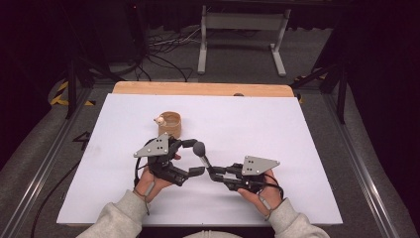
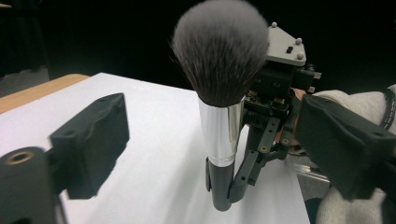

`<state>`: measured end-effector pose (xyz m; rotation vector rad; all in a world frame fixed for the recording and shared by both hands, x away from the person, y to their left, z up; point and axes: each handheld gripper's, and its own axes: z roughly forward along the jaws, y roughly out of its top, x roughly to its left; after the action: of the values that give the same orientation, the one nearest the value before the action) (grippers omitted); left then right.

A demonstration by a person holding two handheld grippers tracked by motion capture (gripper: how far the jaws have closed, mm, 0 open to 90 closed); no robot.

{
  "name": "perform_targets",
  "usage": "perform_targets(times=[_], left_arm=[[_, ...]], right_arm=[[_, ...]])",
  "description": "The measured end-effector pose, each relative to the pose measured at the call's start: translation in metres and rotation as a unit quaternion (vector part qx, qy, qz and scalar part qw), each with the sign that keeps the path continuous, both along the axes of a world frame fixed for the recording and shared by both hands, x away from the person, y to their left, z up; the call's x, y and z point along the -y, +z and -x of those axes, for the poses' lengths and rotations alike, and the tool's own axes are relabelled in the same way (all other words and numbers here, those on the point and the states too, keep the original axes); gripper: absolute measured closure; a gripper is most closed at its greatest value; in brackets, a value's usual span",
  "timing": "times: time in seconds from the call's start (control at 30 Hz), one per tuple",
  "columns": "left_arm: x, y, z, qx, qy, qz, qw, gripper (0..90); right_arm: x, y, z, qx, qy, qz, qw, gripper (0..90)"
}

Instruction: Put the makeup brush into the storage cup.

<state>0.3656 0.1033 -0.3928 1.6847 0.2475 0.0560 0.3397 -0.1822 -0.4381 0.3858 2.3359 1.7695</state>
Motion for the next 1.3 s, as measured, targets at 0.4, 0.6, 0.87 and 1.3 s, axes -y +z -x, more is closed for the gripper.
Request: perform_targets(times=[0.4,0.6,0.87,1.3], left_arm=[[0.005,-0.003,0.005,0.018,-0.006,0.003,0.9998,43.2],[0.008,-0.006,0.006,0.013,-0.008,-0.004,0.9999,51.3],[0.013,-0.006,0.007,0.013,-0.001,-0.023,0.9997,61.9],[0.011,-0.004,0.008,-0.001,-0.007,-0.023,0.9997,69.4]], right_arm=[[-0.001,-0.001,0.001,0.000,-0.001,0.002,1.0000,75.3],[-0.002,0.000,0.002,0.003,0.002,0.002,1.0000,75.3],[-0.001,0.000,0.002,0.004,0.002,0.002,1.0000,75.2],[-0.002,0.001,0.003,0.016,0.003,0.005,0.9999,75.1]])
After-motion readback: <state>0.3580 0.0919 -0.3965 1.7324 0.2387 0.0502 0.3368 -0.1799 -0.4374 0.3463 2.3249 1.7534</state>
